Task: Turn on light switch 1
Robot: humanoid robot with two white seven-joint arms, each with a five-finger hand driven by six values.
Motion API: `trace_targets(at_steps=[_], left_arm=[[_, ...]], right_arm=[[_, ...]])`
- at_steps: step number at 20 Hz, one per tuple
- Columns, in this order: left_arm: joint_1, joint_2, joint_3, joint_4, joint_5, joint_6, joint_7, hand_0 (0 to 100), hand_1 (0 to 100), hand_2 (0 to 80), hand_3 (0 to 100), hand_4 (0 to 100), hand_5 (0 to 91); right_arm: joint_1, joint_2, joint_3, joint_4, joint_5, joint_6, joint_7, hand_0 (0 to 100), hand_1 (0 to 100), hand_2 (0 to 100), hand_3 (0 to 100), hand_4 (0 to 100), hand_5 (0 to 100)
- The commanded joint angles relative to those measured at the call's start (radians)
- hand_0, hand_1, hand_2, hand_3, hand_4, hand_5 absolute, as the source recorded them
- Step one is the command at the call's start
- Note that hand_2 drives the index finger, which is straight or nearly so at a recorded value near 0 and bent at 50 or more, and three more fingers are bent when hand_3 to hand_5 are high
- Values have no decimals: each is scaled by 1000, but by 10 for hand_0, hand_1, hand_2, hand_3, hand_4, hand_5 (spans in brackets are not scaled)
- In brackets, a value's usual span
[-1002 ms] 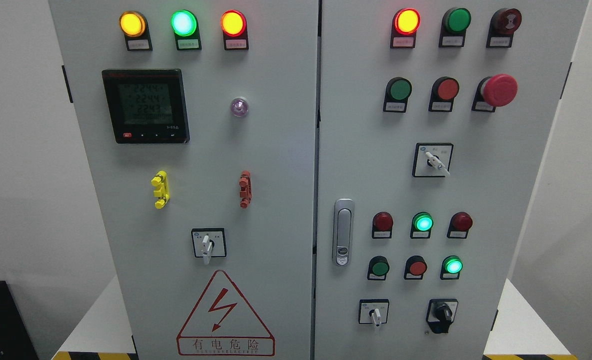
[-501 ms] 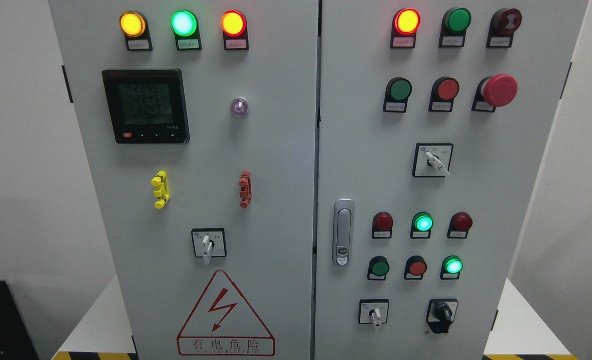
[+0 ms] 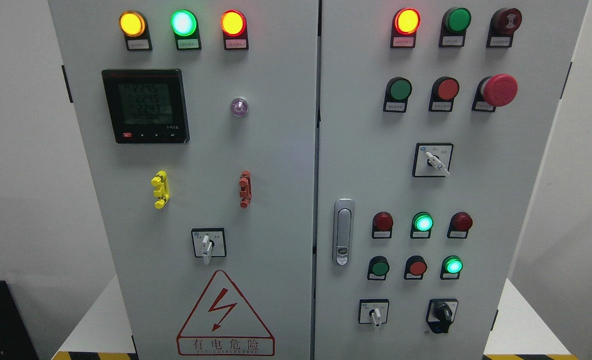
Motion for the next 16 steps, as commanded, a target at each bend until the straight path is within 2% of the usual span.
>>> trace_targets(at_steps=[1,9,16], left_arm=[[-71,-56,-17,-24,-38,42,23,270,680,592,857,906,829],[-106,-94,-58,-25,-38,98,72,274,683,605,870,910,830],[-135,-110,-69,-30,-52,102,108,273,688,610,889,922,839]], right_arm=[[0,1,1,0,0,0,-5,0,0,0,0,0,0],[0,-1,0,0,0,0,-5,0,0,0,0,0,0],[0,1,-1,0,0,0,-6,0,0,0,0,0,0]])
